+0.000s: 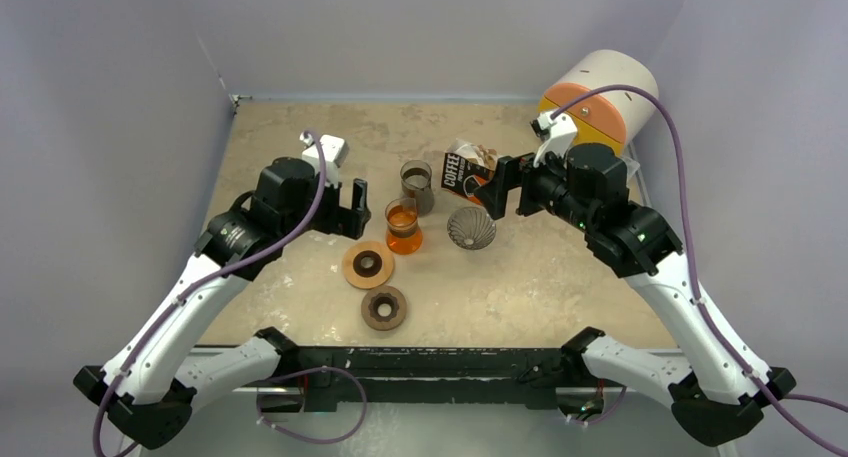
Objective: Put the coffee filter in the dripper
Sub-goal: Pick up the coffee server from the center of the board.
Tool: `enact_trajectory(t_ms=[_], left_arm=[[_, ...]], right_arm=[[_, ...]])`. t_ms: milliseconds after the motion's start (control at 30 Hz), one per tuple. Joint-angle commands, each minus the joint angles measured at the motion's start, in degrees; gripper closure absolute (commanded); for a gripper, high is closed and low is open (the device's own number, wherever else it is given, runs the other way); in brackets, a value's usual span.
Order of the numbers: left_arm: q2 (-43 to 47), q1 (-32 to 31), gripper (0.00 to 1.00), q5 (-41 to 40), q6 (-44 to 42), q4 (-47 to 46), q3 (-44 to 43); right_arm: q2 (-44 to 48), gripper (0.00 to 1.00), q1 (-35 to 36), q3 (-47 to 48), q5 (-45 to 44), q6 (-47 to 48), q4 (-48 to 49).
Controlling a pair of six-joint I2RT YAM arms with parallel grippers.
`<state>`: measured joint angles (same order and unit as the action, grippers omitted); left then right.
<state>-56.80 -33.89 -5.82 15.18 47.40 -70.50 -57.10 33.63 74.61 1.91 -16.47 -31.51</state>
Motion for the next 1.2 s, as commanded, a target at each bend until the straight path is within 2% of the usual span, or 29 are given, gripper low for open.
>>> enact_trajectory(t_ms=[0, 333, 567, 867, 1167], left_arm=[[1.9, -0.1, 0.01, -4.6, -0.7, -4.7, 3.4], [1.2, -0.1, 0.02, -5.1, 4.2, -3.4, 4.3], [1.1, -0.1, 0.02, -10.7, 7.1, -0.6, 3.9], [4.9, -0.1, 0.02, -15.3, 7.9, -2.1, 8.9], [7.9, -0.1, 0.02, -15.8, 8.6, -1.2, 9.8]], right_arm=[[-0.2, 0.01, -0.1, 2.5, -5.2, -0.1, -3.1], [0.6, 0.01, -0.1, -1.3, -7.6, -1.1, -3.5], [2.2, 0.01, -0.1, -4.0, -11.3, -0.7, -2.6], [0.0, 0.01, -0.1, -2.6, -14.3, 1.6, -2.8], [-5.5, 0.02, -0.1, -1.5, -6.0, 0.7, 0.4]])
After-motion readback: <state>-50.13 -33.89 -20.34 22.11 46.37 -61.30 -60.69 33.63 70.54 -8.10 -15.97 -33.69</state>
